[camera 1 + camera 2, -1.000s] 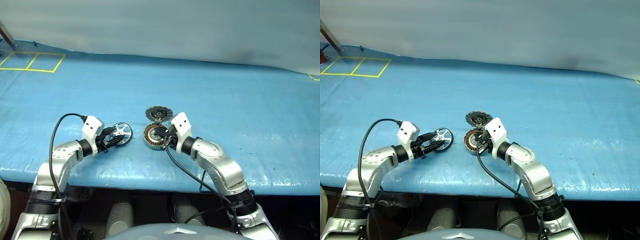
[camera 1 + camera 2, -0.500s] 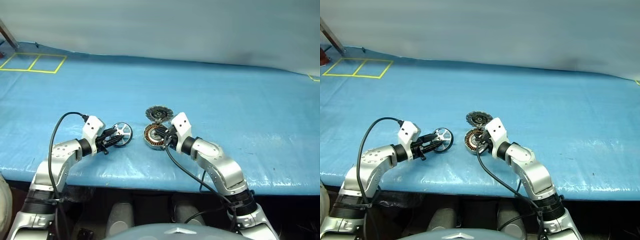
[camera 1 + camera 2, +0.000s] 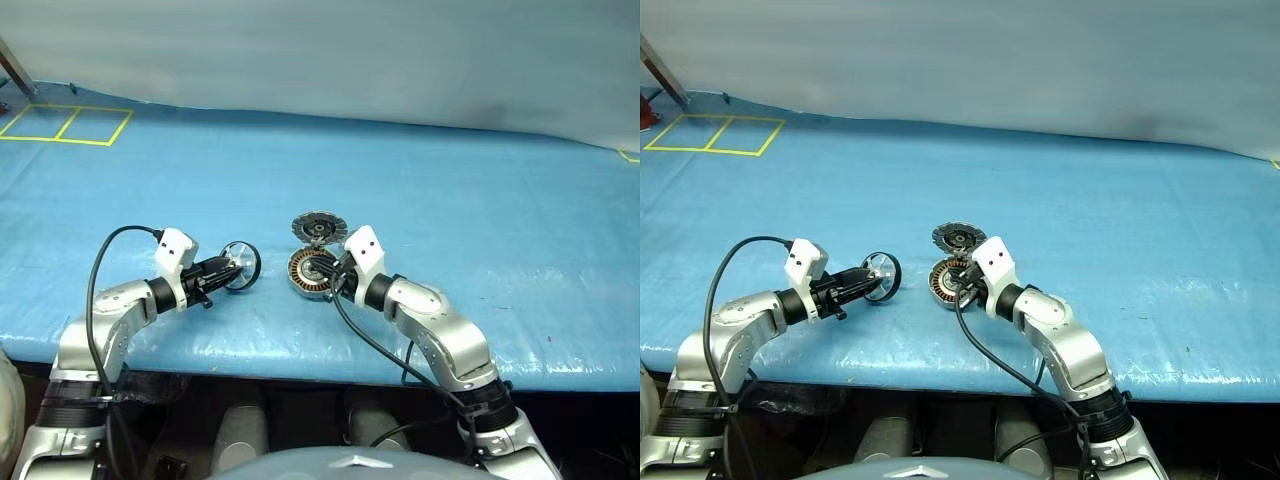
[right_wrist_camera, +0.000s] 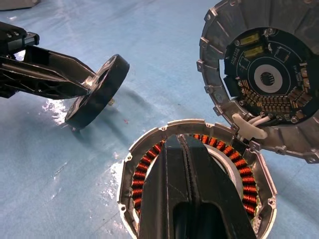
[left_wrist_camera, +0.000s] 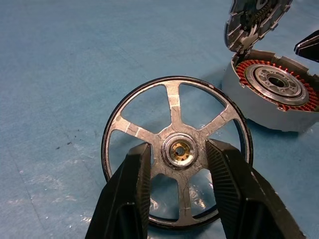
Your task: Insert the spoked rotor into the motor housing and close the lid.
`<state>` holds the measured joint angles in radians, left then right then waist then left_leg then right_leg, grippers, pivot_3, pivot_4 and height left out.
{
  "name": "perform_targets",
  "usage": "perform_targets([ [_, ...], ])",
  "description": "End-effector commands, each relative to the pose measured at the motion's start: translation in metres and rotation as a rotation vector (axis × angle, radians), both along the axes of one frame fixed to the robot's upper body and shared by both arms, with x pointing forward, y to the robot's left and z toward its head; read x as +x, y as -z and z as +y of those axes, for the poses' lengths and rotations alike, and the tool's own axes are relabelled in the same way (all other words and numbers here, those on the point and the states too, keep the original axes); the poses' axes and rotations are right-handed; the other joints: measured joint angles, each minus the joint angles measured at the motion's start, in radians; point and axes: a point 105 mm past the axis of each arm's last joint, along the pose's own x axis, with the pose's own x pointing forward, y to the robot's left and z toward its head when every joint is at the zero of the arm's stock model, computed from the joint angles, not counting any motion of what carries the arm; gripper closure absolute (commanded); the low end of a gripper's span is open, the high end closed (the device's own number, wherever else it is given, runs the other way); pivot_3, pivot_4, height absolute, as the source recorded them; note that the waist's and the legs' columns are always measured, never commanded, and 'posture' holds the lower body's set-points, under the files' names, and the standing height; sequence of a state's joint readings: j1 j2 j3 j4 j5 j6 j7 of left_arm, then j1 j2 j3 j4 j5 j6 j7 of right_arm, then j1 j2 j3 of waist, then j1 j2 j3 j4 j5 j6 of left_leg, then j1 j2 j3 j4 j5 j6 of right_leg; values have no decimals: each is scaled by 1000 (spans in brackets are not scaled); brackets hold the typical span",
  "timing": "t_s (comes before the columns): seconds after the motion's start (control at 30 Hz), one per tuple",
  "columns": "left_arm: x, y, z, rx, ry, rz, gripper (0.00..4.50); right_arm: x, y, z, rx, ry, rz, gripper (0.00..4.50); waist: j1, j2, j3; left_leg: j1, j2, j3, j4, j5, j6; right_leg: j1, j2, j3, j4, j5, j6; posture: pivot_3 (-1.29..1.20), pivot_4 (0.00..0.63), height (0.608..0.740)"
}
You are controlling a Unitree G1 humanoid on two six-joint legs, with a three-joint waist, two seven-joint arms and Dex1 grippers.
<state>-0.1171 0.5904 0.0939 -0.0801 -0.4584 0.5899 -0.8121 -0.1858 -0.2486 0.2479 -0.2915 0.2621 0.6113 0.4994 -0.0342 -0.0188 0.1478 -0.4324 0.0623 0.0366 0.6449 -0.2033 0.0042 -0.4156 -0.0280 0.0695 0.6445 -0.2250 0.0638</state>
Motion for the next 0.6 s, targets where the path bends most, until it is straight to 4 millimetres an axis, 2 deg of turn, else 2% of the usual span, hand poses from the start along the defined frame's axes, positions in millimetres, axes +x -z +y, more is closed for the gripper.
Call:
perform_targets([
  [0.03,-5,-21,-10,-86,64,-26,2795,-4,-18,-10,48,-6,-66,4500,0,0,0,-1,0,0,0,0,0,0,0,0,0,0,0,0,150,740],
  [0.2,-7,-30,-15,-96,121,-26,2795,-12,-16,-18,51,-10,-64,4500,-2,-1,1,-3,1,0,0,0,0,0,1,0,0,-1,2,0,150,740],
  [0.6,-4,-46,-32,-41,292,-45,2795,-24,-14,-22,70,-28,-61,4500,1,-2,1,-3,0,0,0,0,0,0,1,0,0,-1,2,0,150,740],
])
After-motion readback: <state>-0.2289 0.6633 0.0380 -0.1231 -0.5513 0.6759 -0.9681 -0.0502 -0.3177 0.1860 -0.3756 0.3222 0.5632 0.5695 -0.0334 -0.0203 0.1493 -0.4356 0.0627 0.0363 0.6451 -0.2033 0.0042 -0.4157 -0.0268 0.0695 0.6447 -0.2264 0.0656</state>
